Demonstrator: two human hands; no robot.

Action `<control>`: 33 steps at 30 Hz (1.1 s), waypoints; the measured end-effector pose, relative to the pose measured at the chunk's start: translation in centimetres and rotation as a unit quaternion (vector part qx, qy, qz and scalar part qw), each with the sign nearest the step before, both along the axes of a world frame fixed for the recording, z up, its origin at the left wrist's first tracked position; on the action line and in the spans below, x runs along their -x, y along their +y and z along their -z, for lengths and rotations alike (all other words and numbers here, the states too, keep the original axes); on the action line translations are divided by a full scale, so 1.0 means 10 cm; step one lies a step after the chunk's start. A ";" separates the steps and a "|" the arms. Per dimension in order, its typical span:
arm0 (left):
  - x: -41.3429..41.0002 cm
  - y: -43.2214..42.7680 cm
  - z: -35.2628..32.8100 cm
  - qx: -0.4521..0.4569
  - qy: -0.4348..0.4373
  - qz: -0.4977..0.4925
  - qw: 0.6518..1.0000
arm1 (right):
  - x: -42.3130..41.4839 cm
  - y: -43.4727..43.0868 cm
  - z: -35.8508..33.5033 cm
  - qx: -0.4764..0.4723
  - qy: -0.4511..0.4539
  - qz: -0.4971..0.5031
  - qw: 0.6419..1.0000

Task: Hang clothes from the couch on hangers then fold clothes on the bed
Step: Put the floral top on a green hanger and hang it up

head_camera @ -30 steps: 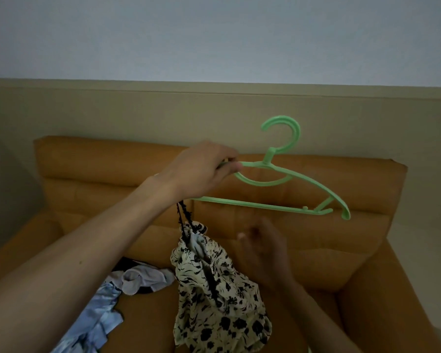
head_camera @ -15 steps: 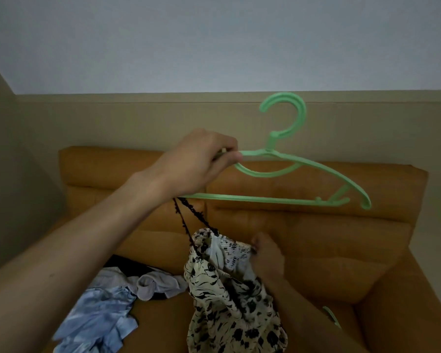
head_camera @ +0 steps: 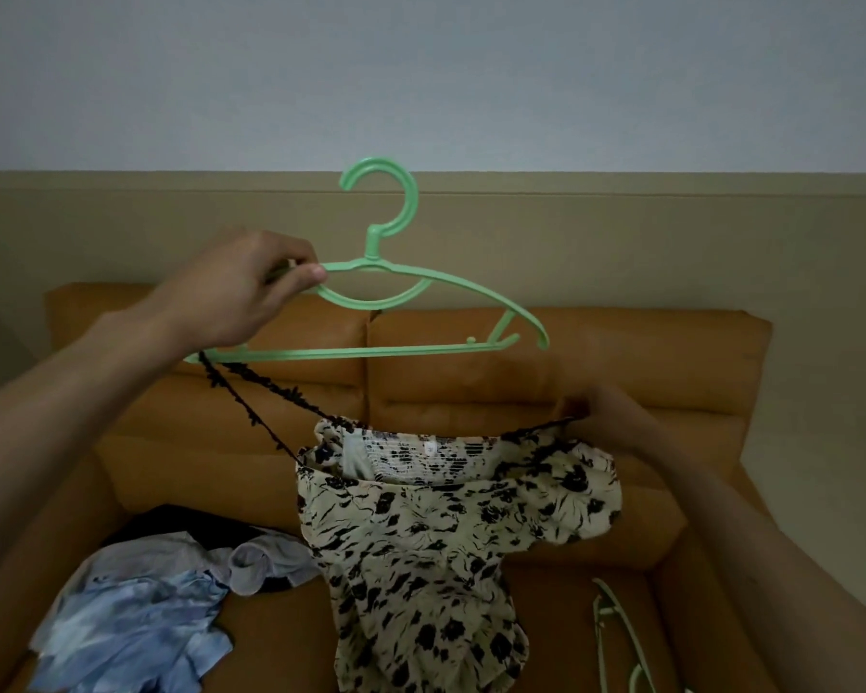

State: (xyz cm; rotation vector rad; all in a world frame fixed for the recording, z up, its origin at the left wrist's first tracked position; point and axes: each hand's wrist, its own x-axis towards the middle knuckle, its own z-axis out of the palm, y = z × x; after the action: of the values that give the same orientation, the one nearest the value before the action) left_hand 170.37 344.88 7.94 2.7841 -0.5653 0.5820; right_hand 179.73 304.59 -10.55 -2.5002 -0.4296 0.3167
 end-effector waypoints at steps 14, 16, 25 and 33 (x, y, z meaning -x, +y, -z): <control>0.04 0.00 0.05 0.066 0.004 -0.001 0.998 | 0.32 0.23 -0.19 -0.513 0.218 0.121 0.821; 0.06 0.02 0.04 0.070 0.011 0.001 0.998 | 0.38 0.25 -0.24 -0.614 0.248 0.094 0.743; 0.13 0.11 0.07 0.084 0.034 0.028 0.995 | 0.36 0.42 -0.35 -0.652 0.082 -0.001 0.754; 0.20 0.00 0.19 0.092 0.057 0.048 0.993 | 0.39 0.40 -0.64 -0.338 -0.053 -0.055 0.938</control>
State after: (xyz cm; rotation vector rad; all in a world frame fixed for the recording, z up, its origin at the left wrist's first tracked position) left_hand 168.35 344.92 6.00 2.5812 -0.5851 0.4271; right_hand 175.88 308.56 -4.17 -1.8260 -0.6045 0.0554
